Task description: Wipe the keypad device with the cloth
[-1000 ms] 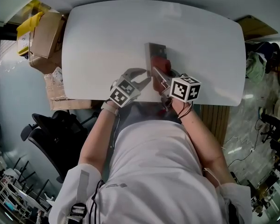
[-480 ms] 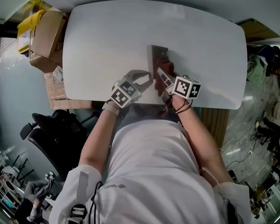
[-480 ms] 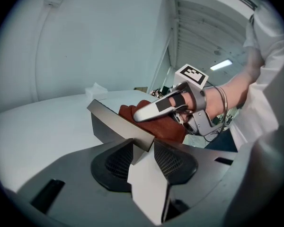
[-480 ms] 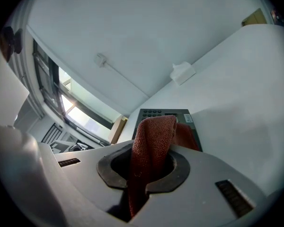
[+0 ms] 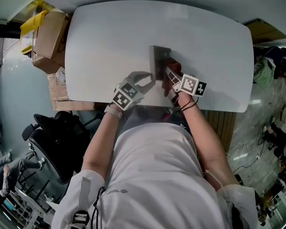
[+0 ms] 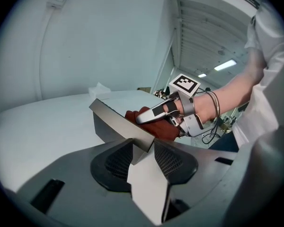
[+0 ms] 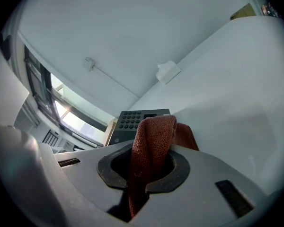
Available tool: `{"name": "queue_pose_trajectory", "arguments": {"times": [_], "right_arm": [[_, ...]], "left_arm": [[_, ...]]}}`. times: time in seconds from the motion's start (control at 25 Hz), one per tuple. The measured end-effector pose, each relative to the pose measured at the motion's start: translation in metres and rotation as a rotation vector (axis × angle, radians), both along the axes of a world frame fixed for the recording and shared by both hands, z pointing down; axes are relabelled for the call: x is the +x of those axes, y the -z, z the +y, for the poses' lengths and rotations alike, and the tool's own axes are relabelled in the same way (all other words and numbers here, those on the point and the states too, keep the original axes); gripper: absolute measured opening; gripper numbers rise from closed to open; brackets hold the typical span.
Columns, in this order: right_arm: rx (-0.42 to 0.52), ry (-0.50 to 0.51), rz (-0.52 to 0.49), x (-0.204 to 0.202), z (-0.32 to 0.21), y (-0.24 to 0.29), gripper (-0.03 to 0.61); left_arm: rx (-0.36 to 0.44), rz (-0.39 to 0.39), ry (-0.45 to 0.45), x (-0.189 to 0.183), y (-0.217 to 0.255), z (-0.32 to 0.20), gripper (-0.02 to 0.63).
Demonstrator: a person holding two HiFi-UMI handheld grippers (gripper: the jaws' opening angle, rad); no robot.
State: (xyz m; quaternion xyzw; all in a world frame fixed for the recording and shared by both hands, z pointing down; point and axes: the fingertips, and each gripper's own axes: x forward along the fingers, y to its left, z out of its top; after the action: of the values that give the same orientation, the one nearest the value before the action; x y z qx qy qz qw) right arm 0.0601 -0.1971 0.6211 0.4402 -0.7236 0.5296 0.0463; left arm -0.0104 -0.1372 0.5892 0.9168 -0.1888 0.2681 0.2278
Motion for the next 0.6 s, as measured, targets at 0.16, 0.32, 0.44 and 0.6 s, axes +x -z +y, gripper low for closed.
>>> {"name": "queue_pose_trajectory", "arguments": {"times": [0.16,0.32,0.44,0.6], "right_arm": [[-0.032,-0.030,0.011,0.013,-0.001,-0.011,0.054],[-0.051,-0.031,0.027,0.020,0.000,-0.021,0.054],[-0.059,-0.019,0.029,0.021,0.001,-0.023,0.054],[-0.066,0.001,0.031,0.021,0.012,-0.023,0.054]], "left_arm": [[0.003,-0.006,0.028,-0.001,-0.001,0.000,0.127],[-0.010,-0.007,0.077,-0.004,-0.007,0.001,0.127],[-0.011,-0.019,0.111,-0.005,-0.007,0.002,0.126],[-0.002,-0.051,0.116,-0.005,-0.009,0.014,0.126]]}}
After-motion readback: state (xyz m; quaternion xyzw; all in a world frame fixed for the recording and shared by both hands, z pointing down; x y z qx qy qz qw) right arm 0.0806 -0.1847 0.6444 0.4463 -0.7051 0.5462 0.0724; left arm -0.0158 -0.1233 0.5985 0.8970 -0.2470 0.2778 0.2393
